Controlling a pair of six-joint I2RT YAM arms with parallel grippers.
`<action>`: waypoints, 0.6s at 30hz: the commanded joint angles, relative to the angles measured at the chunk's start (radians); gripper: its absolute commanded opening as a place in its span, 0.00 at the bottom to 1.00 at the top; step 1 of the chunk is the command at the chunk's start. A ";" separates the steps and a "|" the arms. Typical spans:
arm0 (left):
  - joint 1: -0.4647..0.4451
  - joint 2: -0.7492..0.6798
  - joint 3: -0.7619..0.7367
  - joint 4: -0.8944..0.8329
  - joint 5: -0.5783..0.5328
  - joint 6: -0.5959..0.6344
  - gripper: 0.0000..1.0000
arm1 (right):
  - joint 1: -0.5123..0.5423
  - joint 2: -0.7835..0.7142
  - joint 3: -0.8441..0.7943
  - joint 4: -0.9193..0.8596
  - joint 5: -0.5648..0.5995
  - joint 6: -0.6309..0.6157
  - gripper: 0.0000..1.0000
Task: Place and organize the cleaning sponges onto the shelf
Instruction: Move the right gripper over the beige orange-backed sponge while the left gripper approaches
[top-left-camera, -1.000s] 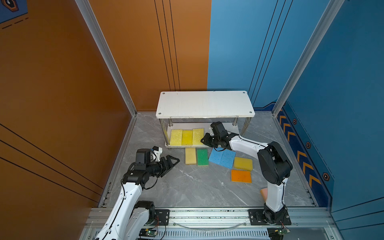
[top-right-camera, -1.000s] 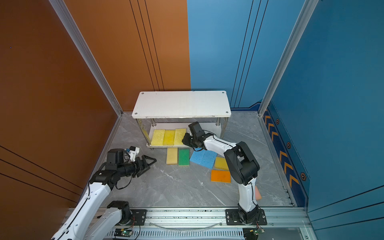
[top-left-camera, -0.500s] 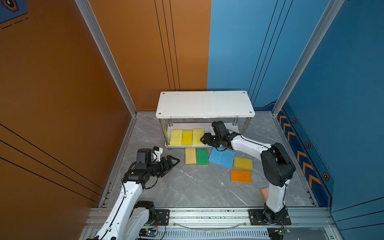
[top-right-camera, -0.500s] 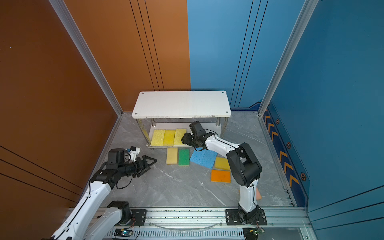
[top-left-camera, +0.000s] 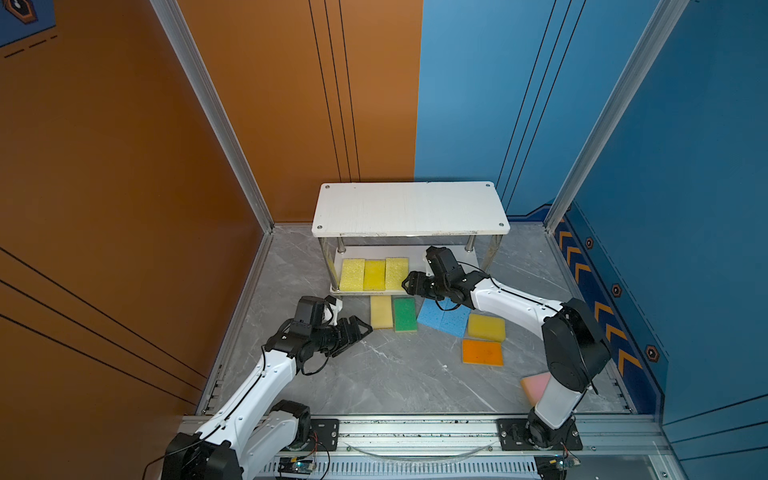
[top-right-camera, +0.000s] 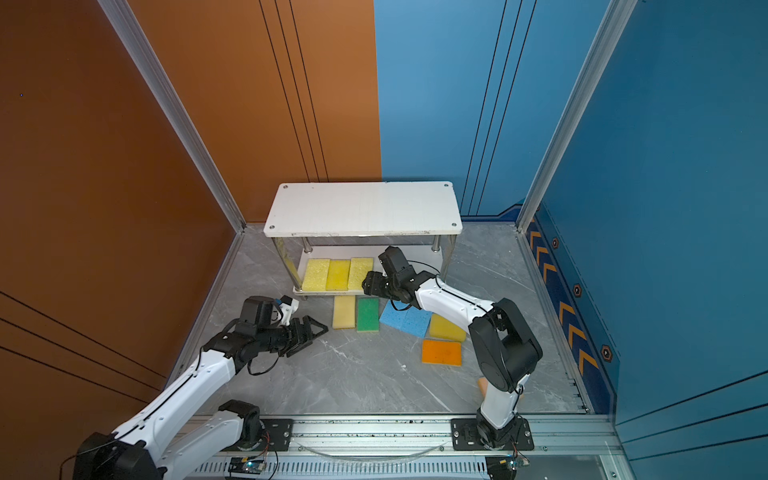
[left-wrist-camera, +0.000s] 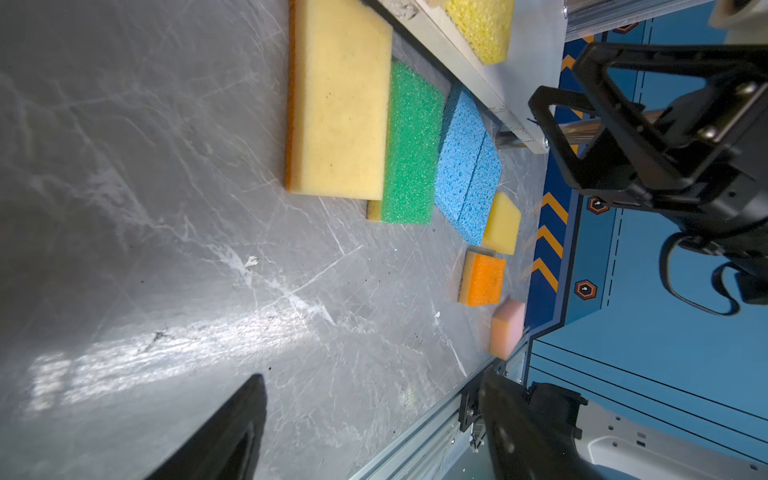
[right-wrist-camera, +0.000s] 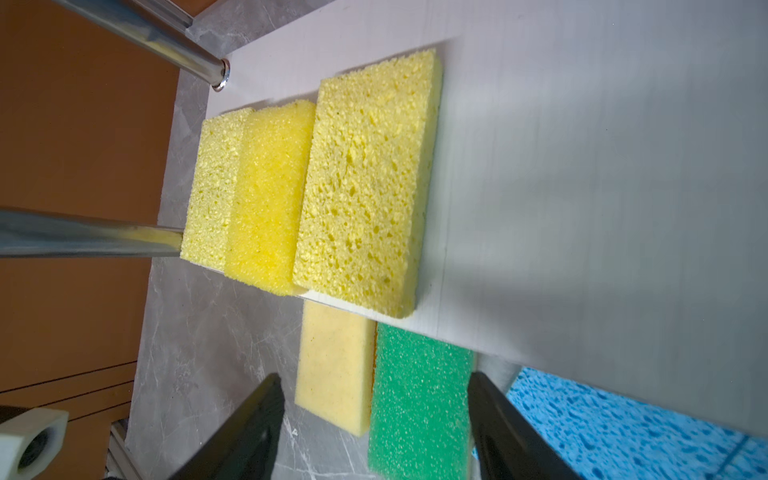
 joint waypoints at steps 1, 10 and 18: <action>-0.012 0.034 -0.020 0.055 -0.040 0.000 0.81 | 0.019 -0.052 -0.041 -0.019 0.026 -0.017 0.72; -0.029 0.171 0.001 0.096 -0.081 0.059 0.69 | 0.089 -0.151 -0.167 0.009 -0.005 -0.002 0.72; -0.057 0.363 0.090 0.134 -0.134 0.128 0.64 | 0.108 -0.220 -0.263 0.017 -0.030 -0.001 0.72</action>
